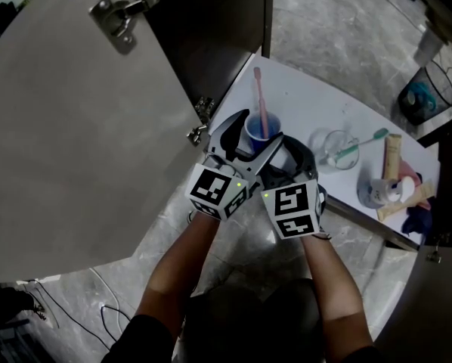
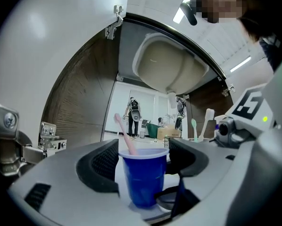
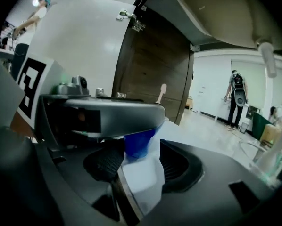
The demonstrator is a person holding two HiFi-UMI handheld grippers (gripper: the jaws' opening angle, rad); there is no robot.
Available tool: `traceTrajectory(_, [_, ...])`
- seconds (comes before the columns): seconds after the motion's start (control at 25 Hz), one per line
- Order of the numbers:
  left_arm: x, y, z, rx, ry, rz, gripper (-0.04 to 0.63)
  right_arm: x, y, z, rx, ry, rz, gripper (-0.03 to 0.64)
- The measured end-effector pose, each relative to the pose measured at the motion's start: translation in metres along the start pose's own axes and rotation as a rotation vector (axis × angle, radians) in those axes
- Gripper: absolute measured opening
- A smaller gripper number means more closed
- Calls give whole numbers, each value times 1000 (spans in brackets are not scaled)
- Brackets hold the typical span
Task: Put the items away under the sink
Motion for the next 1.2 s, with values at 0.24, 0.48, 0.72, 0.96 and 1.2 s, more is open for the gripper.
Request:
traceTrajectory(0.24, [-11,-3,1,-42,101,-24,333,-13,0,-14,-64,82,136,232])
traceTrajectory(0.48, [-15,-2,-3,-55,156,-33,331,-21,3,-16,-46,107,147,232])
traceTrajectory(0.72, [-15,-3,-5,-64,161,-41,333,-24,0,-9,-20,104,98,232])
traceTrajectory(0.96, [-16,-3,-4,-70,159,-48,333,-23,-2,-3,-1,87,51,232])
traceTrajectory(1.2, [-15,-2,-4,-71,173,-66,333,-18,-5,3,9,67,-27,232])
Point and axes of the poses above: the fingertips, and each gripper's own axes: z backward along the fingers, y to its left, x out of its top, the point moved 3 cm from there along z, backward along the fingers, and after that the axes turned 15 degrees about -x, right-handed, at the moved point
